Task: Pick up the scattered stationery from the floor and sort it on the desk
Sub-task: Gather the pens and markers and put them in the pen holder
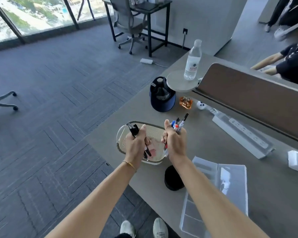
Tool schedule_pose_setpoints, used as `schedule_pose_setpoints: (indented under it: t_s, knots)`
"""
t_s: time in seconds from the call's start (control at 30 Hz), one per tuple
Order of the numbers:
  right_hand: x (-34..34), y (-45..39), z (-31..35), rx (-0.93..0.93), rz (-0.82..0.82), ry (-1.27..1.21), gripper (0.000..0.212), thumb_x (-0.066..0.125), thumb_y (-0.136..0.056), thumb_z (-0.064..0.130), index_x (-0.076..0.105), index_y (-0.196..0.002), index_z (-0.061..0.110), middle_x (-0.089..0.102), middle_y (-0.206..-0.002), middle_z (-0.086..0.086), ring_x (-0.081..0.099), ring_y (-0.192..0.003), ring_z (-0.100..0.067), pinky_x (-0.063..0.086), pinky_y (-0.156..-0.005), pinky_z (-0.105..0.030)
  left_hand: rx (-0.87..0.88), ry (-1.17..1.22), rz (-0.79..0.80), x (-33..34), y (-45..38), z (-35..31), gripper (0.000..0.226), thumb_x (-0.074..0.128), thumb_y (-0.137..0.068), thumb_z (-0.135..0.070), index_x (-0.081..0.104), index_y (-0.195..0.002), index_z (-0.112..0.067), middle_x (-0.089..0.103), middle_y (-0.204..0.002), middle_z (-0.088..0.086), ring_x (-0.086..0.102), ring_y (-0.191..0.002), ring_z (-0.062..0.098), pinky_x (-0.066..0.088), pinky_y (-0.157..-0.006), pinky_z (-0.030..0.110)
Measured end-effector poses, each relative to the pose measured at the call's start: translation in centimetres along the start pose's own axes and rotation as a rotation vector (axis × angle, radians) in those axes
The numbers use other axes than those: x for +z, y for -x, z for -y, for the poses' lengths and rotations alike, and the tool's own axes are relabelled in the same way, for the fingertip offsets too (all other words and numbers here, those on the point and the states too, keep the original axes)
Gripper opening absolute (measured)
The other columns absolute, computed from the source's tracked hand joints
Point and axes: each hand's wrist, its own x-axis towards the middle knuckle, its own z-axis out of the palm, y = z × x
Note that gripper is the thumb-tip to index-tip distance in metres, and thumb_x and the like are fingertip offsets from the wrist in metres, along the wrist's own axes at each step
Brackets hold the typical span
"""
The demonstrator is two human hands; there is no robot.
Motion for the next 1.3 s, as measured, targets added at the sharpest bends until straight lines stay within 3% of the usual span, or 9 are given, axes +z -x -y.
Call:
schedule_pose_setpoints:
  t_s: [0.07, 0.17, 0.43, 0.53, 0.63, 0.77, 0.97, 1.1, 1.3]
  knots:
    - [-2.0, -0.4, -0.8, 0.006, -0.064, 0.027, 0.044, 0.054, -0.102, 0.019, 0.039, -0.061, 0.016, 0.036, -0.055, -0.006, 0.035, -0.050, -0.019, 0.033, -0.047, -0.026, -0.017, -0.010, 0.016, 1.5, 0.2, 1.0, 0.051, 0.052, -0.099, -0.022, 0.046, -0.049, -0.017, 0.048, -0.057, 0.010, 0.046, -0.056, 0.018, 0.044, -0.063, 0.027]
    - [-5.0, -0.4, -2.4, 0.053, -0.148, 0.014, 0.048, 0.056, -0.101, 0.022, 0.038, -0.057, 0.016, 0.036, -0.053, -0.007, 0.035, -0.053, -0.021, 0.034, -0.050, -0.029, -0.052, -0.030, 0.027, 3.7, 0.8, 2.5, 0.044, 0.052, -0.096, -0.023, 0.053, -0.058, -0.001, 0.053, -0.060, 0.015, 0.050, -0.057, 0.020, 0.045, -0.061, 0.025]
    - [-9.4, -0.6, -5.5, 0.090, -0.241, 0.054, 0.046, 0.058, -0.097, 0.016, 0.042, -0.054, 0.008, 0.039, -0.043, -0.009, 0.041, -0.043, -0.022, 0.043, -0.053, -0.033, -0.151, -0.213, 0.039, 6.6, 2.9, 7.3, 0.036, 0.052, -0.090, -0.015, 0.046, -0.062, 0.006, 0.045, -0.056, 0.003, 0.041, -0.054, 0.013, 0.036, -0.052, 0.022]
    - [-10.1, -0.5, -6.3, 0.107, -0.265, 0.038, 0.051, 0.058, -0.096, 0.016, 0.040, -0.049, 0.009, 0.038, -0.043, -0.009, 0.039, -0.043, -0.022, 0.043, -0.054, -0.033, -0.140, -0.327, 0.065, 7.1, 3.4, 8.9, 0.035, 0.055, -0.087, -0.017, 0.048, -0.059, 0.003, 0.044, -0.051, -0.003, 0.040, -0.050, 0.012, 0.036, -0.051, 0.027]
    - [-10.4, -0.3, -6.8, 0.121, -0.269, 0.039, 0.052, 0.058, -0.097, 0.016, 0.040, -0.048, 0.010, 0.039, -0.041, -0.006, 0.039, -0.043, -0.022, 0.041, -0.057, -0.034, -0.115, -0.435, 0.072, 7.1, 3.7, 10.4, 0.035, 0.055, -0.078, -0.027, 0.057, -0.069, 0.007, 0.053, -0.057, 0.010, 0.046, -0.055, 0.016, 0.044, -0.057, 0.036]
    - [-10.5, -0.1, -7.2, 0.140, -0.268, 0.037, 0.050, 0.058, -0.097, 0.018, 0.040, -0.051, 0.008, 0.039, -0.040, -0.005, 0.040, -0.043, -0.022, 0.041, -0.058, -0.035, -0.078, -0.617, 0.099, 6.6, 4.0, 11.9, 0.031, 0.056, -0.074, -0.029, 0.051, -0.062, -0.001, 0.054, -0.057, 0.006, 0.048, -0.056, 0.020, 0.044, -0.059, 0.037]
    - [-10.6, 0.2, -8.0, 0.143, -0.283, 0.079, 0.055, 0.058, -0.096, 0.022, 0.051, -0.046, 0.000, 0.051, -0.043, -0.012, 0.055, -0.050, -0.027, 0.052, -0.068, -0.036, -0.054, -0.868, 0.153, 5.8, 4.2, 12.4, 0.016, 0.059, -0.074, -0.035, 0.067, -0.067, -0.022, 0.063, -0.072, -0.008, 0.059, -0.073, 0.017, 0.049, -0.067, 0.032]
    - [-10.7, 0.1, -8.8, 0.174, -0.300, 0.099, 0.058, 0.058, -0.094, 0.025, 0.058, -0.037, 0.013, 0.064, -0.051, -0.016, 0.062, -0.055, -0.027, 0.052, -0.070, -0.038, -0.051, -0.899, 0.171, 5.5, 4.5, 12.5, 0.008, 0.064, -0.072, -0.037, 0.068, -0.072, -0.030, 0.065, -0.073, -0.013, 0.062, -0.076, 0.013, 0.051, -0.069, 0.031]
    - [-10.8, 0.5, -9.0, 0.199, -0.286, 0.057, 0.046, 0.055, -0.096, 0.019, 0.066, -0.055, 0.002, 0.073, -0.067, -0.017, 0.070, -0.061, -0.025, 0.057, -0.073, -0.036, -0.007, -0.895, 0.197, 5.2, 4.9, 12.5, 0.008, 0.064, -0.071, -0.037, 0.070, -0.075, -0.033, 0.068, -0.075, -0.016, 0.064, -0.076, 0.010, 0.053, -0.070, 0.033]
